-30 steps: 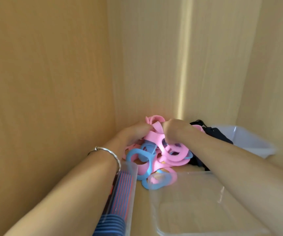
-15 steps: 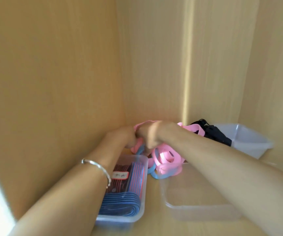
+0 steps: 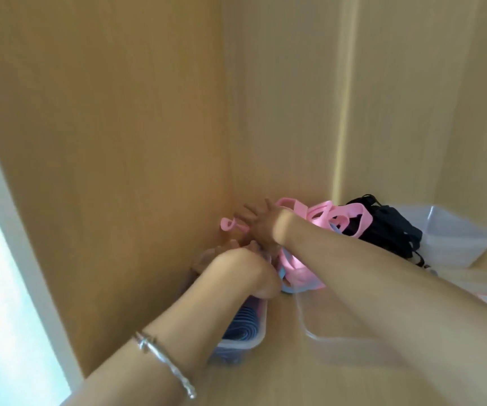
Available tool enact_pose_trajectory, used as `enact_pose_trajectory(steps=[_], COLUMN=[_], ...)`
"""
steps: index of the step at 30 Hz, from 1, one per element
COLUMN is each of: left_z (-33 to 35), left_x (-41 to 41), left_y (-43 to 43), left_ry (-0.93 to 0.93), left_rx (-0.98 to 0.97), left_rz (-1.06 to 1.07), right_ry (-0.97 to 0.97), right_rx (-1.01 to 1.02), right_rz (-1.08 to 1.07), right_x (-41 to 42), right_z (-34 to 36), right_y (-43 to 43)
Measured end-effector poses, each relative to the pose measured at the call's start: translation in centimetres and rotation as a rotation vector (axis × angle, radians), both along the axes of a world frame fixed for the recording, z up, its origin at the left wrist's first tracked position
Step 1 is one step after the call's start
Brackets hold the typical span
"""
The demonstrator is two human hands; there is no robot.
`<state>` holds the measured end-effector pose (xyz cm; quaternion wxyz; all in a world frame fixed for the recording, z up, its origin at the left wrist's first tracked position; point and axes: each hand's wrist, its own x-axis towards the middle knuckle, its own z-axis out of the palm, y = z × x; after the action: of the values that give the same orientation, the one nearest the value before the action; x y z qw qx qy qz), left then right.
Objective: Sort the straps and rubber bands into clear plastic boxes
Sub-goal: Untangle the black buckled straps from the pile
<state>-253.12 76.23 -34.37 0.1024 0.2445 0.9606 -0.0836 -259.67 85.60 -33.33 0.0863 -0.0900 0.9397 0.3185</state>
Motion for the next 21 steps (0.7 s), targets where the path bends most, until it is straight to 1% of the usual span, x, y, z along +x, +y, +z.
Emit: enact_pose_trajectory(steps=[2,5,7,10,14,17,21], left_z=[-0.9,-2.2,-2.4,-1.5,-1.2,-0.9,-0.8], left_x=[-0.8,-1.2,-1.0,-0.5,-1.2,-2.3,-5.0], left_y=[0.4,0.8,1.0,1.1,2.3,3.1,4.1], left_ry=[-0.004,0.002,0.017,0.019,0.056,0.096,0.131], left_rx=[-0.046,-0.074,-0.037,-0.016,0.092,0.118,0.123], left_rz=[0.117,0.205,0.242,0.242,0.298,0.275,0.207], right_ry=[-0.089,-0.180,-0.158,-0.101,-0.072,0.034,0.199], right_rx=[0.010,0.035,-0.031,-0.130,-0.123,-0.188,-0.369], right_rz=[-0.056,-0.102,-0.106,-0.109,-0.227,-0.227,-0.302], right_x=[-0.5,-1.2,-1.1,-0.5,0.0,0.2,0.8], right_z=[0.2,0.1,0.0,0.3,0.7,1.0,2.3], right_y=[0.3,0.0,-0.1,-0.1,1.3,2.2,4.9])
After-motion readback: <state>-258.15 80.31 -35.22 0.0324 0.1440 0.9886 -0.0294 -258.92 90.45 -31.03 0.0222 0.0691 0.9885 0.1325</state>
